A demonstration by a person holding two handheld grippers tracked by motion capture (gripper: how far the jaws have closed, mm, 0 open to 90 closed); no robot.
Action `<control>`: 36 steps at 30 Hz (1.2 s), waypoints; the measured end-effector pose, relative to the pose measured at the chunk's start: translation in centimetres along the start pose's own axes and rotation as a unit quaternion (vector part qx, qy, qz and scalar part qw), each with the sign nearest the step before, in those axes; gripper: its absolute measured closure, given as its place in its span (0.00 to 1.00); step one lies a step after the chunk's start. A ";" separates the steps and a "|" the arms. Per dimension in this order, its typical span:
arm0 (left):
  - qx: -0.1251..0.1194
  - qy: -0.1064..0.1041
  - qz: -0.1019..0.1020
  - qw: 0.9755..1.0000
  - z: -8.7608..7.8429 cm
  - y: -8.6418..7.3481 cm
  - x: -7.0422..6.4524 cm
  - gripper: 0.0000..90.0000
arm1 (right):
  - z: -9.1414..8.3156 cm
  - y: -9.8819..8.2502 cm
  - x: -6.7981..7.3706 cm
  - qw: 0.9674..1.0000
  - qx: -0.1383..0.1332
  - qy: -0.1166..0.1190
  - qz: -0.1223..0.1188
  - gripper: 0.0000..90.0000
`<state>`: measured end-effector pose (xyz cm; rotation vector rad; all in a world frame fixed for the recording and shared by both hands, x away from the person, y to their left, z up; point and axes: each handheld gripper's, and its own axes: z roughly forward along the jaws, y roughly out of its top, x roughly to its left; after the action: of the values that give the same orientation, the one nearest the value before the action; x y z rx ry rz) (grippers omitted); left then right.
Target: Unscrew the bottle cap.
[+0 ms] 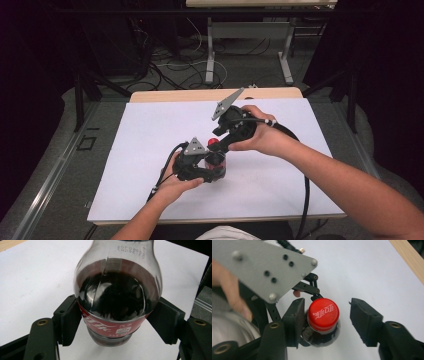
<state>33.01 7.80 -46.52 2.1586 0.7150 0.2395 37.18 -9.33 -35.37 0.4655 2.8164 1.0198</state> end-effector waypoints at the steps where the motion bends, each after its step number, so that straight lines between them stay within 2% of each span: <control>1: -0.003 0.002 0.000 1.000 0.1 0.0 0.0 0.34 | 0.1 -0.1 0.2 1.000 -0.002 -0.005 0.026 0.55; 2: -0.010 0.005 -0.004 1.000 0.2 -0.1 -0.1 0.34 | 0.1 -0.1 0.2 1.000 -0.002 -0.005 0.026 0.55; 3: -0.009 0.006 -0.004 1.000 0.2 -0.1 -0.1 0.34 | 0.2 -0.1 0.4 0.999 -0.008 -0.017 0.045 0.57; 5: -0.009 0.007 -0.002 1.000 0.2 -0.1 -0.1 0.34 | 0.3 -0.1 0.8 0.999 0.001 -0.024 0.041 0.67; 6: -0.001 0.001 -0.001 1.000 0.0 0.0 -0.1 0.34 | 0.4 -0.1 0.8 1.000 0.007 -0.019 0.021 0.68; 7: -0.006 0.006 -0.002 1.000 0.2 -0.1 -0.2 0.34 | 0.4 -0.1 0.8 1.000 0.007 -0.019 0.021 0.68; 8: -0.004 0.007 0.002 1.000 0.1 -0.1 -0.2 0.34 | 0.3 0.1 0.5 1.000 0.020 0.000 -0.019 0.68; 9: -0.005 0.001 0.002 1.000 0.2 -0.1 -0.4 0.34 | 0.3 0.2 0.1 0.999 0.027 0.018 -0.042 0.68; 10: -0.005 0.001 0.002 1.000 0.2 -0.1 -0.4 0.34 | 0.3 0.4 -0.3 0.995 0.032 0.034 -0.083 0.68; 11: -0.009 0.004 0.007 1.000 0.3 0.0 -0.5 0.34 | 0.3 0.4 -0.3 0.995 0.032 0.034 -0.083 0.68; 12: -0.009 0.001 0.006 1.000 0.4 0.0 -0.6 0.34 | 0.3 0.5 -0.5 0.990 0.034 0.054 -0.127 0.68; 13: -0.010 -0.001 0.007 1.000 0.4 0.0 -0.6 0.34 | 0.2 0.5 -0.9 0.984 0.042 0.075 -0.156 0.68; 14: -0.011 -0.003 0.008 1.000 0.4 0.0 -0.6 0.34 | 0.3 0.5 -1.4 0.979 0.038 0.094 -0.178 0.67; 15: -0.011 -0.003 0.008 1.000 0.4 0.0 -0.6 0.34 | 0.3 0.5 -1.4 0.979 0.038 0.094 -0.178 0.67; 16: -0.010 -0.002 0.008 1.000 0.4 0.0 -0.6 0.34 | 0.2 0.4 -1.3 0.980 0.037 0.091 -0.176 0.56; 17: -0.010 -0.001 0.008 1.000 0.4 0.0 -0.6 0.34 | 0.2 0.4 -1.3 0.980 0.037 0.091 -0.176 0.56; 18: -0.008 -0.001 0.008 1.000 0.3 0.0 -0.5 0.34 | 0.2 0.4 -1.3 0.983 0.031 0.084 -0.161 0.49; 19: -0.001 -0.003 0.010 1.000 0.2 0.1 -0.4 0.34 | 0.2 0.3 -1.1 0.988 0.027 0.079 -0.132 0.50; 20: -0.010 0.005 0.007 1.000 0.3 0.0 -0.4 0.34 | 0.1 0.4 -0.9 0.989 0.027 0.074 -0.123 0.50; 21: -0.010 0.005 0.006 1.000 0.3 0.0 -0.4 0.34 | -0.1 0.4 -0.3 0.994 0.027 0.049 -0.091 0.53; 22: -0.007 0.004 0.004 1.000 0.2 0.0 -0.4 0.34 | 0.0 0.3 0.0 0.996 0.023 0.037 -0.073 0.53; 23: -0.007 0.004 0.004 1.000 0.2 0.0 -0.3 0.34 | 0.0 0.3 0.0 0.996 0.023 0.037 -0.073 0.53; 25: -0.009 0.006 0.002 1.000 0.1 0.0 -0.3 0.34 | 0.1 0.2 0.6 0.999 0.026 0.011 -0.038 0.54; 29: -0.007 0.005 0.004 1.000 0.1 0.0 -0.3 0.34 | 0.6 0.1 1.0 1.000 0.025 -0.018 0.003 0.57; 30: -0.006 0.005 0.004 1.000 0.1 0.0 -0.3 0.34 | 0.7 0.1 0.9 1.000 0.026 -0.014 0.003 0.62; 32: -0.008 0.007 0.007 1.000 0.2 0.0 -0.4 0.34 | 0.8 0.2 0.8 0.999 0.032 -0.006 -0.025 0.66; 33: -0.009 0.007 0.008 1.000 0.2 0.0 -0.4 0.34 | 0.8 0.3 0.4 0.998 0.040 0.021 -0.048 0.66; 34: -0.007 0.008 0.012 1.000 0.2 0.0 -0.4 0.34 | 0.7 0.4 0.1 0.995 0.040 0.041 -0.087 0.68; 35: -0.008 0.010 0.016 1.000 0.3 0.0 -0.5 0.34 | 0.7 0.5 -0.3 0.991 0.048 0.054 -0.115 0.68; 36: -0.007 0.008 0.017 1.000 0.3 0.1 -0.6 0.35 | 0.6 0.7 -0.7 0.986 0.054 0.074 -0.142 0.68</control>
<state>32.69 7.26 -46.60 2.1598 0.6828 0.2786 38.16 -8.68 -35.41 -0.0093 2.9630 0.8807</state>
